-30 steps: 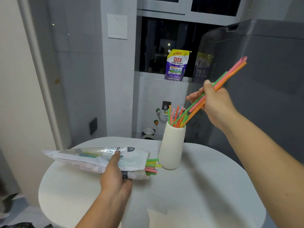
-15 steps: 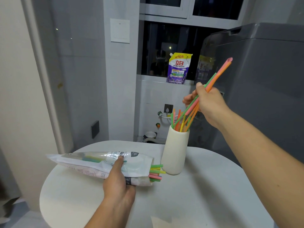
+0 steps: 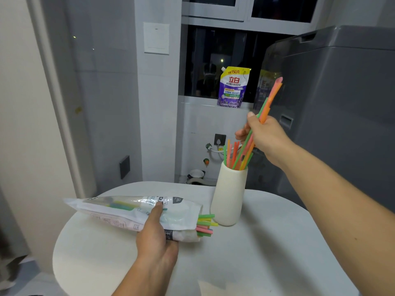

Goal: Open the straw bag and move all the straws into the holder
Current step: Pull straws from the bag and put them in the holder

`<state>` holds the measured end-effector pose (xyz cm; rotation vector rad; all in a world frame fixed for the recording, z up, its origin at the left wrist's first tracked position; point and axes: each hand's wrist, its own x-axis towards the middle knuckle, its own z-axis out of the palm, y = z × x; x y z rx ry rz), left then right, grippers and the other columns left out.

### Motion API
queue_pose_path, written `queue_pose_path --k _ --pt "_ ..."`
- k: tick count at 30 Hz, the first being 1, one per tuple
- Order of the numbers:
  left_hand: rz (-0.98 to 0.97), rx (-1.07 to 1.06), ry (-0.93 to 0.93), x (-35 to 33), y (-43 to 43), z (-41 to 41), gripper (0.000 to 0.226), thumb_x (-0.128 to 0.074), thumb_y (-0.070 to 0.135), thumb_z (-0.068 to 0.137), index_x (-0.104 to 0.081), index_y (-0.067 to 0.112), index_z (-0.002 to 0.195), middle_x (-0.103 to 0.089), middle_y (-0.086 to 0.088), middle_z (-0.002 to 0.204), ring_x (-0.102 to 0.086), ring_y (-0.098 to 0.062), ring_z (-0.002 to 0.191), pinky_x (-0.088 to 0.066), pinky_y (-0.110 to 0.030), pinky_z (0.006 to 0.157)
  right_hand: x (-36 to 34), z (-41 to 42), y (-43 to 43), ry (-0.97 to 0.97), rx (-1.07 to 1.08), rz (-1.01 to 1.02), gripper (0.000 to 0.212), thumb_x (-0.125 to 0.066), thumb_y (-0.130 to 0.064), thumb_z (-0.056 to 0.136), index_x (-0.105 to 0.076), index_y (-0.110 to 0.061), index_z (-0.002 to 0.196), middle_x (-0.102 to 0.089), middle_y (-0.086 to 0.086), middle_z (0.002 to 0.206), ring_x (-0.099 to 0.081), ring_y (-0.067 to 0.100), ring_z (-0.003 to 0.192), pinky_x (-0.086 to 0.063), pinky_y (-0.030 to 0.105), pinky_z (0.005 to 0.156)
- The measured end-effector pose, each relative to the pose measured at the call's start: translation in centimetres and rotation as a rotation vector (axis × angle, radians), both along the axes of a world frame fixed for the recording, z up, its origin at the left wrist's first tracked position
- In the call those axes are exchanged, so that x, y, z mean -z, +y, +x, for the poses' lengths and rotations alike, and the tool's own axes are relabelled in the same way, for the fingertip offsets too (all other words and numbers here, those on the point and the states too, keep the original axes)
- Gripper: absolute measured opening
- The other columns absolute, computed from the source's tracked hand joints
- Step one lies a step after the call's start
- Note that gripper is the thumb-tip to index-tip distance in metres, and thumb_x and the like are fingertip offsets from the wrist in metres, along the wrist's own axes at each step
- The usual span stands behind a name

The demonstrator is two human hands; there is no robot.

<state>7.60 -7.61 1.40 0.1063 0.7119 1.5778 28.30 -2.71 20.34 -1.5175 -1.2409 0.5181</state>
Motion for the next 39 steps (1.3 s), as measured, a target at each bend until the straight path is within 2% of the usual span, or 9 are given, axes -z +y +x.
queue_pose_path --k 5,14,20,22,27,30,32,35,39 --pt "-0.023 0.006 -0.004 -0.1 -0.1 0.0 0.045 -0.068 0.016 0.1 -0.06 0.012 0.144 -0.072 -0.012 0.135 -0.07 -0.027 0.12 -0.058 -0.041 0.091 0.7 0.2 0.6 -0.066 0.018 -0.066 0.043 -0.038 -0.042 0.105 -0.063 -0.014 0.085 -0.072 -0.003 0.093 -0.066 0.015 0.091 -0.045 0.037 0.084" --pt "-0.027 0.008 0.002 -0.1 0.0 -0.2 0.043 -0.067 0.015 0.1 -0.061 0.011 0.142 -0.072 -0.013 0.135 -0.07 -0.029 0.122 -0.054 -0.049 0.107 2.3 0.6 1.5 -0.144 -0.025 -0.172 0.044 -0.04 -0.041 0.105 -0.073 -0.012 0.097 -0.054 -0.011 0.086 -0.052 0.009 0.078 -0.037 0.034 0.084" --pt "-0.025 0.005 0.009 0.0 0.1 -0.3 0.045 -0.067 0.014 0.1 -0.059 0.011 0.144 -0.071 -0.015 0.136 -0.069 -0.03 0.125 -0.051 -0.051 0.111 3.2 0.9 1.9 -0.132 -0.063 -0.155 0.015 -0.065 -0.03 0.095 -0.069 -0.016 0.09 -0.064 -0.001 0.095 -0.061 0.02 0.097 -0.044 0.033 0.08" --pt "-0.028 0.007 0.007 0.0 0.2 -0.3 0.044 -0.067 0.014 0.1 -0.06 0.011 0.144 -0.072 -0.014 0.135 -0.07 -0.03 0.123 -0.052 -0.051 0.11 3.3 1.0 2.0 -0.127 -0.056 -0.101 0.016 -0.069 -0.027 0.092 -0.069 -0.014 0.101 -0.065 0.0 0.099 -0.064 0.02 0.098 -0.051 0.033 0.079" --pt "-0.033 0.008 0.001 0.0 0.1 -0.3 0.043 -0.066 0.014 0.101 -0.06 0.013 0.144 -0.073 -0.013 0.133 -0.07 -0.029 0.122 -0.055 -0.049 0.104 3.7 1.2 2.4 -0.146 -0.024 -0.024 0.059 -0.071 -0.03 0.091 -0.043 -0.021 0.142 -0.067 0.004 0.114 -0.068 0.022 0.099 -0.057 0.046 0.092" --pt "-0.027 0.009 0.002 0.0 0.1 -0.3 0.044 -0.065 0.014 0.102 -0.059 0.012 0.145 -0.072 -0.013 0.135 -0.069 -0.03 0.123 -0.055 -0.048 0.104 3.7 1.1 2.3 -0.178 -0.018 0.056 0.054 -0.058 -0.033 0.099 -0.036 -0.027 0.148 -0.064 -0.001 0.121 -0.064 0.019 0.105 -0.053 0.037 0.089" --pt "-0.028 0.01 -0.001 0.0 0.1 -0.3 0.043 -0.066 0.014 0.101 -0.059 0.012 0.144 -0.072 -0.013 0.135 -0.069 -0.03 0.123 -0.053 -0.05 0.107 4.0 1.2 2.3 -0.241 -0.023 0.074 0.044 -0.048 -0.041 0.102 -0.046 -0.025 0.143 -0.059 -0.001 0.131 -0.059 0.017 0.113 -0.049 0.034 0.09" --pt "-0.033 0.011 -0.003 0.0 0.2 -0.3 0.043 -0.067 0.014 0.1 -0.06 0.012 0.143 -0.073 -0.013 0.134 -0.07 -0.029 0.123 -0.053 -0.05 0.108 4.6 1.4 2.1 -0.369 0.034 0.095 0.045 -0.043 -0.055 0.099 -0.057 -0.026 0.131 -0.056 -0.001 0.136 -0.052 0.02 0.126 -0.049 0.046 0.101" --pt "-0.021 0.014 -0.012 -0.6 0.2 -0.3 0.042 -0.068 0.014 0.1 -0.061 0.012 0.141 -0.073 -0.012 0.133 -0.071 -0.027 0.12 -0.055 -0.048 0.106 4.8 0.3 -0.5 -0.445 0.189 0.333 0.032 -0.045 -0.044 0.098 -0.066 -0.02 0.104 -0.059 -0.001 0.115 -0.05 0.017 0.115 -0.046 0.046 0.099"
